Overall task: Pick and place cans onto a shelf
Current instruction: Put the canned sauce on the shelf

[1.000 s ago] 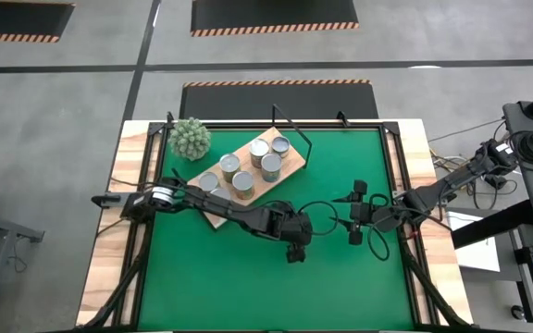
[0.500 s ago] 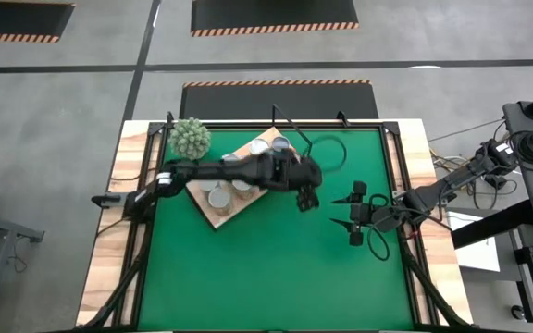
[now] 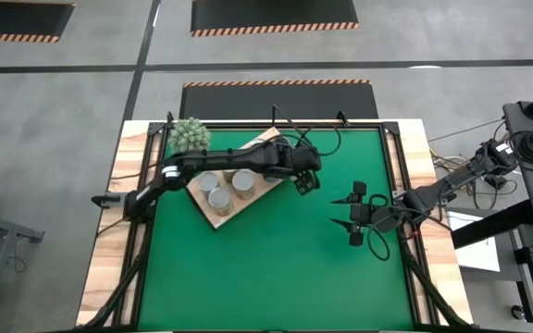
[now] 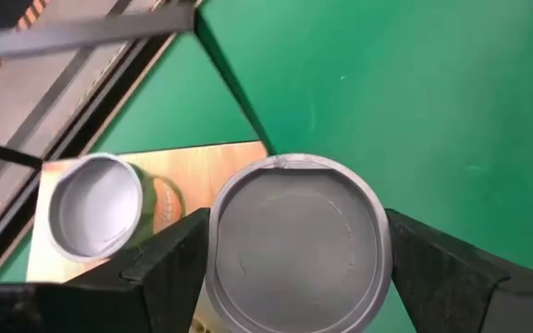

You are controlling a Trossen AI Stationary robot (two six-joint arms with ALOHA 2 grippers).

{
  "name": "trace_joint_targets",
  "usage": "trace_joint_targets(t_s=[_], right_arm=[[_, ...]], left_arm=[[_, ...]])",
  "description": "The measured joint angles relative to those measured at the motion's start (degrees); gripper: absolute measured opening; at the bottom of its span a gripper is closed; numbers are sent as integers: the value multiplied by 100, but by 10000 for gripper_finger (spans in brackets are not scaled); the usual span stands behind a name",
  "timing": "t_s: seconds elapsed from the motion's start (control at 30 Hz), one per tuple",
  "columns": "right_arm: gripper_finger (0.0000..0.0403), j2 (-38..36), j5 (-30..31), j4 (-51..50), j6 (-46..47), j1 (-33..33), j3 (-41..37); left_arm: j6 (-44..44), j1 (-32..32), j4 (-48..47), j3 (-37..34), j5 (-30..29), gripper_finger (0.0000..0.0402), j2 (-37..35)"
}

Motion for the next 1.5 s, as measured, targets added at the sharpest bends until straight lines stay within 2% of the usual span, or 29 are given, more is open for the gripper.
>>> trace_joint_targets(t_s=[0.2,0.7,0.97,1.27,1.5], right_arm=[[226,0,-1,0,0,0,-13],[226,2,-1,-3,-34,0,-24],[226,2,-1,0,-46,0,-35],[226,2,-1,0,-46,0,-38],[226,2,-3,0,-46,0,-39]], left_arm=[[-73,7,21,-7,-562,279,241],[33,46,233,-9,-783,279,580],[85,53,209,-20,-1343,284,601],[236,73,211,-26,-1339,317,604],[281,83,149,-26,-1345,322,604]])
